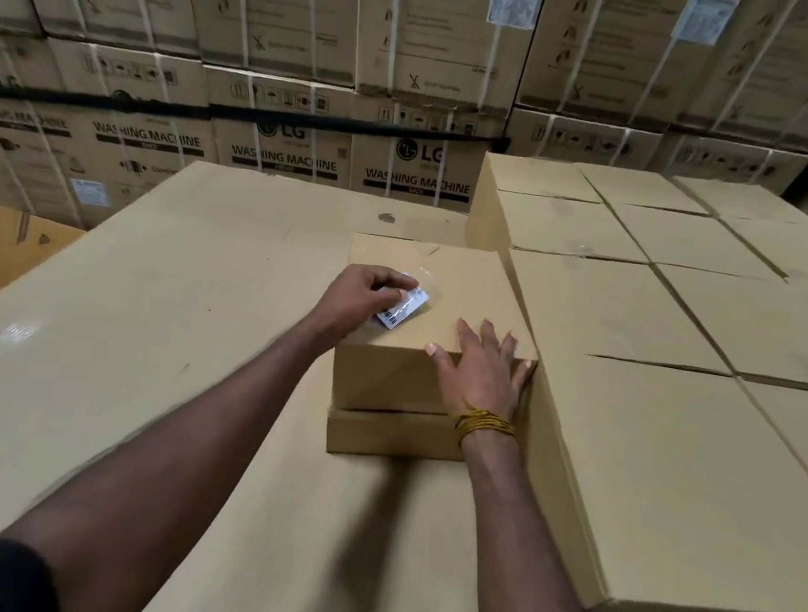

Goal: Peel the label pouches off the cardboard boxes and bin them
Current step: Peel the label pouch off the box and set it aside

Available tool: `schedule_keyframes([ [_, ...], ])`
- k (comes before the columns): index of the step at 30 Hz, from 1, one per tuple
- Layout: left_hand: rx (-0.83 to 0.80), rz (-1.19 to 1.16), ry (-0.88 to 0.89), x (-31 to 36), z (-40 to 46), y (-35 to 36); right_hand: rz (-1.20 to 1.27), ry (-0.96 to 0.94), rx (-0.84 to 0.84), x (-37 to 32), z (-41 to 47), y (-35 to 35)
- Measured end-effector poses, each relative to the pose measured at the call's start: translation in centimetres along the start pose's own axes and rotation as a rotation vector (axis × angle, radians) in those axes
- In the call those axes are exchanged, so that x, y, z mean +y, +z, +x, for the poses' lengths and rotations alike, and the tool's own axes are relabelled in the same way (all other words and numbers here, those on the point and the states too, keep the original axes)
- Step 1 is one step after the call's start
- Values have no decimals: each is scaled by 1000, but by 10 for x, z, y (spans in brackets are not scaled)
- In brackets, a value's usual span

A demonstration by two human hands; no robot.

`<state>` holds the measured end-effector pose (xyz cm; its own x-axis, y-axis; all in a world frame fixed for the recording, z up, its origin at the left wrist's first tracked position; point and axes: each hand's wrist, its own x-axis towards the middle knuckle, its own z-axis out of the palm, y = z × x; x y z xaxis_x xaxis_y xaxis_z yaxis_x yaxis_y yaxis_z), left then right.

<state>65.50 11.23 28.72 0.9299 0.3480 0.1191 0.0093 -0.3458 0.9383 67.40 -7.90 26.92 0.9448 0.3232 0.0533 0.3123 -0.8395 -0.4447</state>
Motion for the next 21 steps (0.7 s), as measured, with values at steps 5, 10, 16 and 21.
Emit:
schedule_keyframes([
  [5, 23, 13, -49, 8, -5, 5, 166, -23, 83, 5, 2, 5],
  [10, 109, -93, -32, 26, -65, 28, 607, -150, 206, 3, -39, 6],
  [16, 120, -226, -127, 24, -176, 57, 1019, -30, -4, 27, -118, 20],
  [21, 48, -263, -257, 2, -266, 85, 982, 107, -25, 60, -202, 47],
])
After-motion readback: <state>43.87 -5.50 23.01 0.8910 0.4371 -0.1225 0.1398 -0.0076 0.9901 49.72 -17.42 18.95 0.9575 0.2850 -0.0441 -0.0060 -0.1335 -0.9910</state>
